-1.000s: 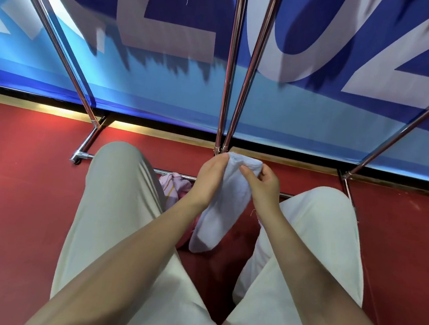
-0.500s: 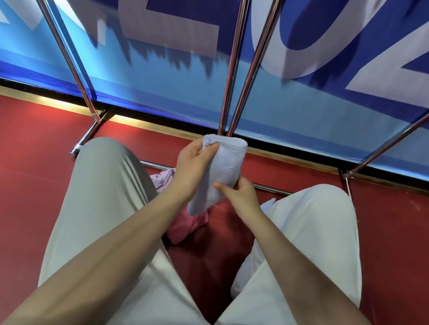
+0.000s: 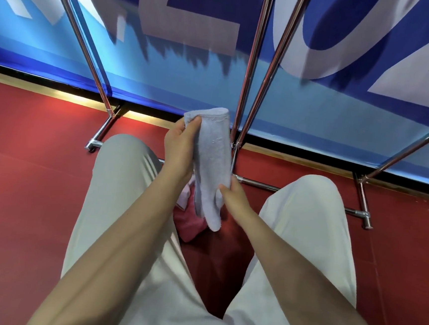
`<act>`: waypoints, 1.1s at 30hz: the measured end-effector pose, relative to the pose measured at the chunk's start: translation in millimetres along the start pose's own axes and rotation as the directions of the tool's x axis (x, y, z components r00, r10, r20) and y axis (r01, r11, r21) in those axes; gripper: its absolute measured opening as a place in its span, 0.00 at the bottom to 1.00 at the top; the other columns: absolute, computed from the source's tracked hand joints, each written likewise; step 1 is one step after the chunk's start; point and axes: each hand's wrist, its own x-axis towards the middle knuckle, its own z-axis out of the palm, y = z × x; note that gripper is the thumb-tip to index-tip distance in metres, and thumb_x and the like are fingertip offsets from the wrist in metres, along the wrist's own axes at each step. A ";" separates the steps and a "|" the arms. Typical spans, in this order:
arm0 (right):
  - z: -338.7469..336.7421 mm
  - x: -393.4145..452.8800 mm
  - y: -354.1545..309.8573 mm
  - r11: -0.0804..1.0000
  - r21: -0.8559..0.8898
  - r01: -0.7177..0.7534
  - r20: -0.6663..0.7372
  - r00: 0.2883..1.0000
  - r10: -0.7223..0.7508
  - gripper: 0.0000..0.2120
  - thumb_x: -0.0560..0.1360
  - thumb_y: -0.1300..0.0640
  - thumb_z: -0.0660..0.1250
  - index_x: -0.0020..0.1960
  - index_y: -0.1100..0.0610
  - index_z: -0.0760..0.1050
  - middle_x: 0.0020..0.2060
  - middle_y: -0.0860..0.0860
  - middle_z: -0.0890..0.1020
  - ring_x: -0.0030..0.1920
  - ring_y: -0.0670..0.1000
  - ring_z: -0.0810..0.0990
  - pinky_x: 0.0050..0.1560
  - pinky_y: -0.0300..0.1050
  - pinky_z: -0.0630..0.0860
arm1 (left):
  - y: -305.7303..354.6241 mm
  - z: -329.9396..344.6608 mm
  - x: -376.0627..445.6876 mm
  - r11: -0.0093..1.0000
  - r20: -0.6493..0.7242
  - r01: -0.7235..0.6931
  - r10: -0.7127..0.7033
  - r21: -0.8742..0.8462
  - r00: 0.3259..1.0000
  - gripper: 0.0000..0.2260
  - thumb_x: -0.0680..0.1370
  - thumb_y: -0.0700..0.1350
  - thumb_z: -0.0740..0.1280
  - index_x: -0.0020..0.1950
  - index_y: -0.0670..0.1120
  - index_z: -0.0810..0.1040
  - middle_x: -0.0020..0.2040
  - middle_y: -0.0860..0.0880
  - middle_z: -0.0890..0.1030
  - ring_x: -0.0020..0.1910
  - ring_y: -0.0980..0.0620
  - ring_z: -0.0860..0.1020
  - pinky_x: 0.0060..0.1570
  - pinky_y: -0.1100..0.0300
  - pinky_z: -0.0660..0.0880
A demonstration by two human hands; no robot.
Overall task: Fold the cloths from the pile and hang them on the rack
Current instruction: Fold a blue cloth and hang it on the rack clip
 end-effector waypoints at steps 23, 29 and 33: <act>-277.7 -0.2 -239.5 0.845 -0.344 0.409 -0.327 0.791 -0.517 0.15 0.78 0.52 0.64 0.45 0.66 0.76 0.39 0.54 0.78 0.40 0.49 0.73 0.42 0.46 0.69 | 101.1 186.1 81.0 0.969 0.029 -0.193 0.191 0.155 0.981 0.15 0.77 0.38 0.61 0.63 0.45 0.73 0.52 0.49 0.77 0.49 0.49 0.77 0.45 0.55 0.79; -381.5 -39.7 -308.3 0.816 -0.356 0.455 -0.413 0.707 -0.574 0.09 0.77 0.56 0.65 0.51 0.57 0.82 0.44 0.50 0.83 0.45 0.47 0.81 0.41 0.31 0.75 | 120.5 293.5 64.9 0.925 0.340 -0.258 0.156 0.279 0.927 0.18 0.75 0.34 0.57 0.63 0.44 0.76 0.57 0.43 0.78 0.49 0.46 0.79 0.33 0.63 0.79; -438.3 -65.9 -347.4 0.781 -0.452 0.431 -0.411 0.677 -0.611 0.08 0.76 0.57 0.65 0.47 0.56 0.83 0.44 0.51 0.84 0.46 0.48 0.81 0.49 0.43 0.77 | 127.5 350.0 49.7 0.829 0.475 -0.340 0.104 0.445 0.874 0.17 0.75 0.37 0.61 0.62 0.46 0.76 0.59 0.42 0.80 0.45 0.44 0.80 0.46 0.53 0.79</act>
